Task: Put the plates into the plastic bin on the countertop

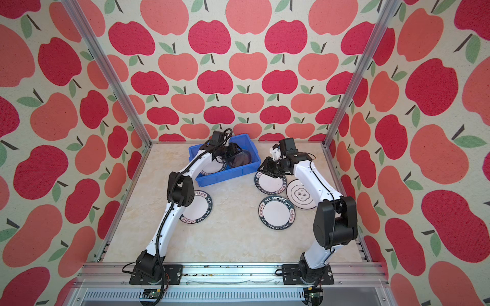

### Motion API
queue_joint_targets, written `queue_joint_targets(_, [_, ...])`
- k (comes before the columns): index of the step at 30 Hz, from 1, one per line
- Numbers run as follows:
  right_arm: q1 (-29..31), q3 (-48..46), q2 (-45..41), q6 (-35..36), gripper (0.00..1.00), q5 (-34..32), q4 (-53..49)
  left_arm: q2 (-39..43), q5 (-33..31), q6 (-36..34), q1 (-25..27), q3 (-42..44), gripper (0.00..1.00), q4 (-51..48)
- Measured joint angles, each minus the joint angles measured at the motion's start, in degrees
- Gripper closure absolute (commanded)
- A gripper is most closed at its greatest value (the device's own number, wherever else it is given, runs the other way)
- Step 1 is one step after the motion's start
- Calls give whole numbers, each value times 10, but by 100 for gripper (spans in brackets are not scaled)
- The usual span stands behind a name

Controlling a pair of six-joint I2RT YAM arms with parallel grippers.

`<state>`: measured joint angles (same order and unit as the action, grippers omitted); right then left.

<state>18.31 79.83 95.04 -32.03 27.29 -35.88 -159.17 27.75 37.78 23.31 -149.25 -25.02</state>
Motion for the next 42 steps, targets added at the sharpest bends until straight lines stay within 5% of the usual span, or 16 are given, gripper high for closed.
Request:
queue_joint_targets(8, [4, 0, 10, -2, 64, 7, 2, -3, 17, 3, 28, 11, 38, 16])
queue_joint_targets(28, [35, -4, -17, 11, 66, 14, 49, 39, 0, -43, 0, 2, 28, -51])
queue_joint_targets(33, [76, -47, -60, 14, 66, 19, 83, 202, -24, -65, 6, 142, 24, -55])
queue_joint_targets(38, [135, -103, -77, 16, 65, 19, 111, 487, -67, -74, 18, 445, 8, 3])
queue_joint_targets(42, [183, -139, -77, 7, 43, 18, 127, 694, -130, -70, 49, 650, 3, 28])
